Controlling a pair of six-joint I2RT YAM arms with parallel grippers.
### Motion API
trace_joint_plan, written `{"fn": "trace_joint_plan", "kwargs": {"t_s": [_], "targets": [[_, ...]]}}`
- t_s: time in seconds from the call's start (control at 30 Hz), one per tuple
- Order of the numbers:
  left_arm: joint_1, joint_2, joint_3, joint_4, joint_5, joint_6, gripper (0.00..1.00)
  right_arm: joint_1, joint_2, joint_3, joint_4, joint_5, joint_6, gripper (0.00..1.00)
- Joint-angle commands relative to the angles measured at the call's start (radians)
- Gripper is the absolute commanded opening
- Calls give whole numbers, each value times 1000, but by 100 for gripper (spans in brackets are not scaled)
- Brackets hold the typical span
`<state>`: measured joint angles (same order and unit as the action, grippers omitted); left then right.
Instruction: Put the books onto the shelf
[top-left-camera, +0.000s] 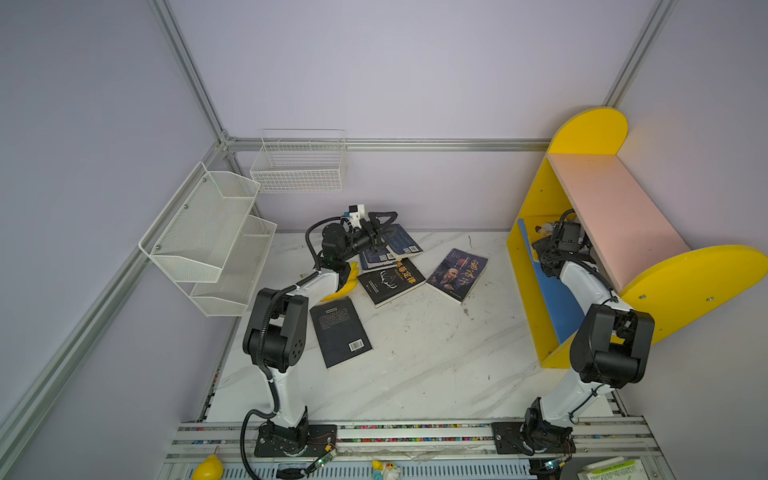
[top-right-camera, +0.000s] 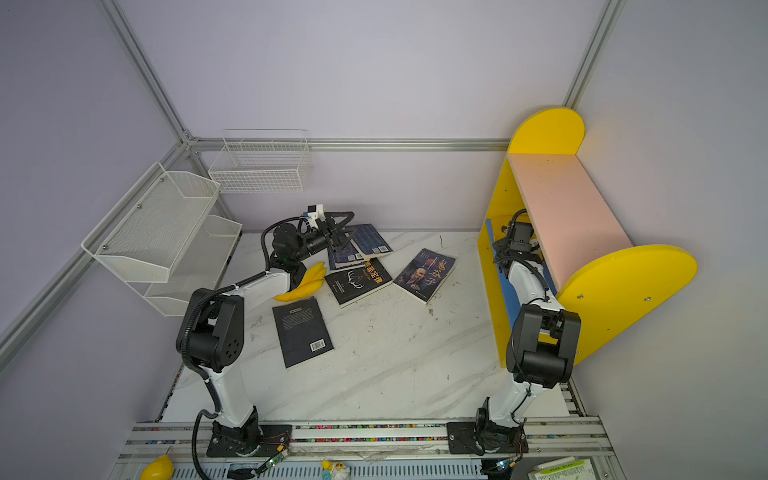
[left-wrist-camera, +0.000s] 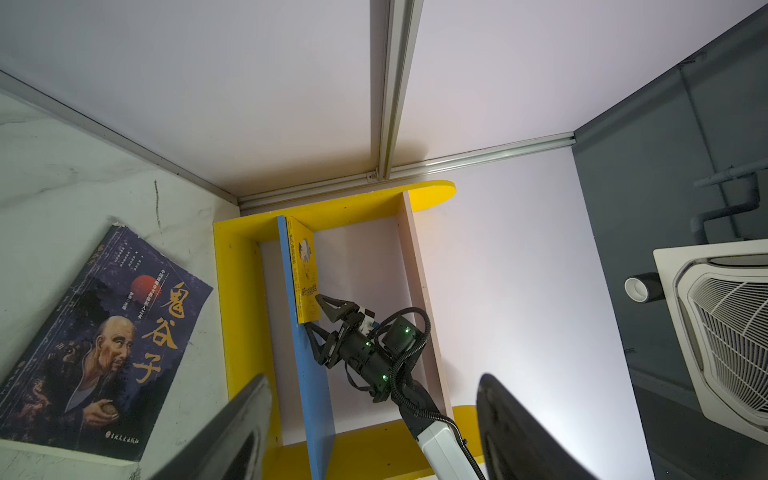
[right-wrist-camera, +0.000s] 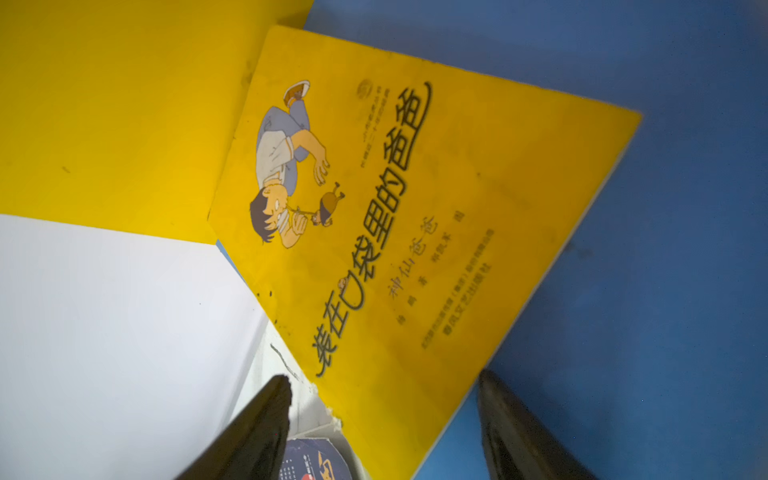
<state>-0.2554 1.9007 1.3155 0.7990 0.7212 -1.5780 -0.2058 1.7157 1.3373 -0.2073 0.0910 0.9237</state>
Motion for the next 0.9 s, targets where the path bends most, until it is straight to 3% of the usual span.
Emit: {"fn": "trace_joint_plan", "kwargs": {"t_s": [0.0, 0.13, 0.57, 0.87], "targets": [[8, -58, -30, 37, 4, 26, 77, -14, 9, -81, 114, -115, 98, 61], [11, -58, -32, 37, 2, 25, 77, -16, -33, -146, 230, -127, 112, 40], [12, -42, -25, 46, 4, 17, 77, -25, -57, -200, 328, -171, 86, 0], [13, -39, -25, 52, 2, 14, 77, -30, -78, -195, 331, -181, 65, 0]]}}
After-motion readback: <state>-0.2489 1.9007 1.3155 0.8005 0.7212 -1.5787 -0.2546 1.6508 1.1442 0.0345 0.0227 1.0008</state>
